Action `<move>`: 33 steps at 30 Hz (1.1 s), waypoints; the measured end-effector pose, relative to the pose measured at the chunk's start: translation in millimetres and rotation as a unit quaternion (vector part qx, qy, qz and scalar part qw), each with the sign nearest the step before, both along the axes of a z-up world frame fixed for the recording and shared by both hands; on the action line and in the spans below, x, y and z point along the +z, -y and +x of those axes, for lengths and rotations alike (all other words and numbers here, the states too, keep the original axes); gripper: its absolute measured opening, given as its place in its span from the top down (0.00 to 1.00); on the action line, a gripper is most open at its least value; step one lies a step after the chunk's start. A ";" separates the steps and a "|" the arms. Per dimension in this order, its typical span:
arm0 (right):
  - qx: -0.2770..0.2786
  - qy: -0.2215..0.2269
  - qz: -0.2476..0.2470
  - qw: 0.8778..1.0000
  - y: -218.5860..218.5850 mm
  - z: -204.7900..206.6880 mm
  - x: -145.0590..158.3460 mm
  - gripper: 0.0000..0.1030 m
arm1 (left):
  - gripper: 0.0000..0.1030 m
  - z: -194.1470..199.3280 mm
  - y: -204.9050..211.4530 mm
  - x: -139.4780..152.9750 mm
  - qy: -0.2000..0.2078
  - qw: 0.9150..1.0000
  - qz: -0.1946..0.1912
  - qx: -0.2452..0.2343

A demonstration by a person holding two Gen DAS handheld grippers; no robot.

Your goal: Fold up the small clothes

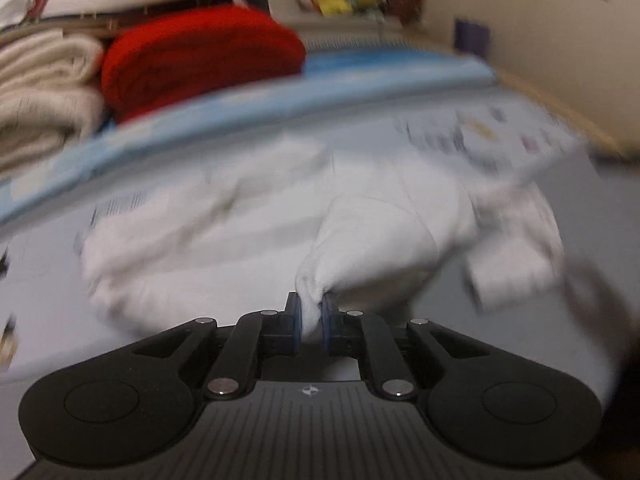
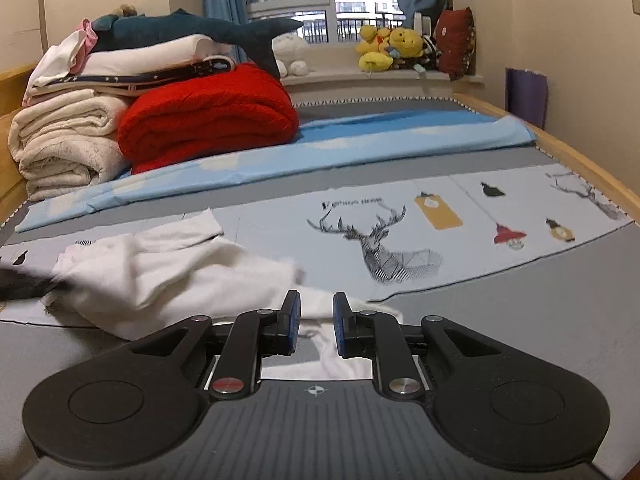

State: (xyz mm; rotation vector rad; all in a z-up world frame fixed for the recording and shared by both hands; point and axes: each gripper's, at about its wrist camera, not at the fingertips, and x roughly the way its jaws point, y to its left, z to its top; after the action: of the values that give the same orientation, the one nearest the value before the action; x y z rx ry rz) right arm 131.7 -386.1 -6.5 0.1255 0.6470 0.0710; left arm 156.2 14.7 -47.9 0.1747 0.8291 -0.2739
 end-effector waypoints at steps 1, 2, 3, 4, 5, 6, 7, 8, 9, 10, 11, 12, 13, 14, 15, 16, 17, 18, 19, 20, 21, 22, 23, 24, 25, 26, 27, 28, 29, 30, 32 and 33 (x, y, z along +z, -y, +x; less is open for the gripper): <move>0.001 -0.001 0.004 1.000 -2.6 -0.8 0.0 0.83 | 0.89 -22.8 -16.1 -8.2 -0.029 1.000 0.004 0.001; 0.002 -0.003 0.008 1.000 -6.3 -1.6 -0.3 0.83 | 0.88 -38.2 -27.9 -13.9 -0.046 0.999 0.008 0.002; 0.004 -0.006 0.012 1.000 -9.6 -2.2 -1.1 0.83 | 0.87 -52.4 -41.3 -19.5 -0.061 0.998 0.016 0.000; 0.008 -0.011 0.017 1.000 -13.6 -2.5 -2.3 0.82 | 0.86 -60.5 -53.1 -21.9 -0.067 0.998 0.018 0.006; 0.012 -0.019 0.024 0.999 -18.8 -2.2 -4.0 0.80 | 0.83 -63.0 -65.9 -22.3 -0.067 0.997 0.011 0.022; 0.014 -0.025 0.030 0.999 -23.7 -2.0 -5.5 0.75 | 0.79 -64.4 -78.8 -20.5 -0.067 0.997 -0.007 0.046; 0.017 -0.031 0.036 0.999 -29.3 -1.4 -7.1 0.71 | 0.66 -63.9 -93.6 -17.5 -0.066 0.994 -0.037 0.074; 0.022 -0.038 0.039 0.998 -36.4 -0.8 -9.4 0.69 | 0.58 -63.1 -107.5 -15.6 -0.062 0.991 -0.071 0.100; 0.029 -0.044 0.041 0.998 -43.6 0.2 -11.8 0.64 | 0.58 -61.4 -116.0 -15.9 -0.061 0.986 -0.094 0.123; 0.037 -0.052 0.041 0.997 -52.2 1.8 -14.6 0.60 | 0.58 -57.6 -123.0 -17.7 -0.068 0.980 -0.113 0.151; 0.046 -0.061 0.043 0.996 -60.8 4.7 -17.8 0.59 | 0.58 -51.6 -126.8 -18.2 -0.077 0.972 -0.135 0.176; 0.051 -0.070 0.046 0.995 -68.9 7.3 -21.2 0.58 | 0.58 -46.2 -127.5 -19.9 -0.084 0.967 -0.152 0.185; 0.057 -0.081 0.048 0.994 -77.8 11.3 -25.2 0.57 | 0.58 -39.5 -127.7 -20.4 -0.090 0.965 -0.161 0.186; 0.061 -0.089 0.046 0.993 -85.5 15.2 -28.5 0.57 | 0.58 -31.8 -123.0 -21.5 -0.094 0.964 -0.165 0.185; 0.063 -0.096 0.043 0.992 -94.1 19.1 -32.0 0.57 | 0.56 -24.4 -118.3 -23.2 -0.097 0.963 -0.168 0.185; 0.064 -0.103 0.043 0.992 -101.7 24.0 -35.7 0.57 | 0.53 -13.7 -112.9 -25.1 -0.105 0.961 -0.171 0.189; 0.064 -0.110 0.044 0.991 -107.8 29.1 -39.1 0.57 | 0.51 -4.6 -108.6 -28.0 -0.111 0.959 -0.176 0.193; 0.064 -0.119 0.048 0.990 -114.2 35.6 -43.3 0.57 | 0.50 2.0 -103.9 -32.1 -0.116 0.957 -0.180 0.198; 0.065 -0.127 0.052 0.988 -119.0 40.7 -47.1 0.57 | 0.45 10.7 -100.1 -36.0 -0.119 0.954 -0.181 0.206; 0.065 -0.135 0.054 0.987 -124.5 46.9 -51.5 0.57 | 0.39 19.4 -97.0 -39.4 -0.121 0.952 -0.179 0.216; 0.065 -0.142 0.053 0.986 -130.0 53.2 -55.7 0.57 | 0.38 24.3 -96.2 -44.1 -0.121 0.951 -0.175 0.224; 0.065 -0.146 0.049 0.986 -134.3 58.5 -59.9 0.57 | 0.38 32.8 -93.9 -48.5 -0.123 0.950 -0.171 0.232; 0.066 -0.151 0.045 0.985 -139.1 64.3 -64.7 0.56 | 0.38 40.1 -91.8 -52.0 -0.127 0.948 -0.170 0.237; 0.067 -0.157 0.041 0.984 -142.6 70.3 -69.2 0.56 | 0.38 46.6 -91.0 -56.8 -0.131 0.947 -0.172 0.238; 0.068 -0.163 0.037 0.984 -145.2 75.9 -73.6 0.56 | 0.38 52.5 -88.2 -60.8 -0.136 0.947 -0.173 0.236; 0.068 -0.169 0.032 0.983 -146.9 81.4 -78.7 0.56 | 0.38 57.7 -85.1 -63.9 -0.138 0.948 -0.170 0.231; 0.069 -0.175 0.026 0.982 -148.9 86.6 -83.3 0.56 | 0.38 62.5 -81.3 -66.3 -0.136 0.951 -0.166 0.224; 0.068 -0.182 0.020 0.981 -150.9 91.5 -88.3 0.56 | 0.38 67.4 -75.5 -68.0 -0.132 0.955 -0.160 0.211; 0.068 -0.188 0.018 0.980 -152.0 94.8 -92.0 0.56 | 0.38 70.6 -70.1 -69.6 -0.130 0.959 -0.156 0.199; 0.070 -0.194 0.019 0.978 -153.4 98.0 -96.2 0.57 | 0.38 73.4 -64.9 -71.8 -0.131 0.962 -0.154 0.185; 0.077 -0.204 0.019 0.976 -156.5 103.7 -104.2 0.57 | 0.39 77.9 -55.1 -81.1 -0.150 0.964 -0.151 0.157; 0.081 -0.207 0.017 0.975 -158.1 105.3 -107.6 0.59 | 0.39 78.6 -50.5 -86.5 -0.164 0.966 -0.139 0.147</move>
State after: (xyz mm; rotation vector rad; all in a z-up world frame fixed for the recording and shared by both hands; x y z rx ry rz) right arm 237.0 -228.0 -114.1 0.1215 1.0730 0.2162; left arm 234.8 65.2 -134.5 -0.2640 1.1193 -0.1379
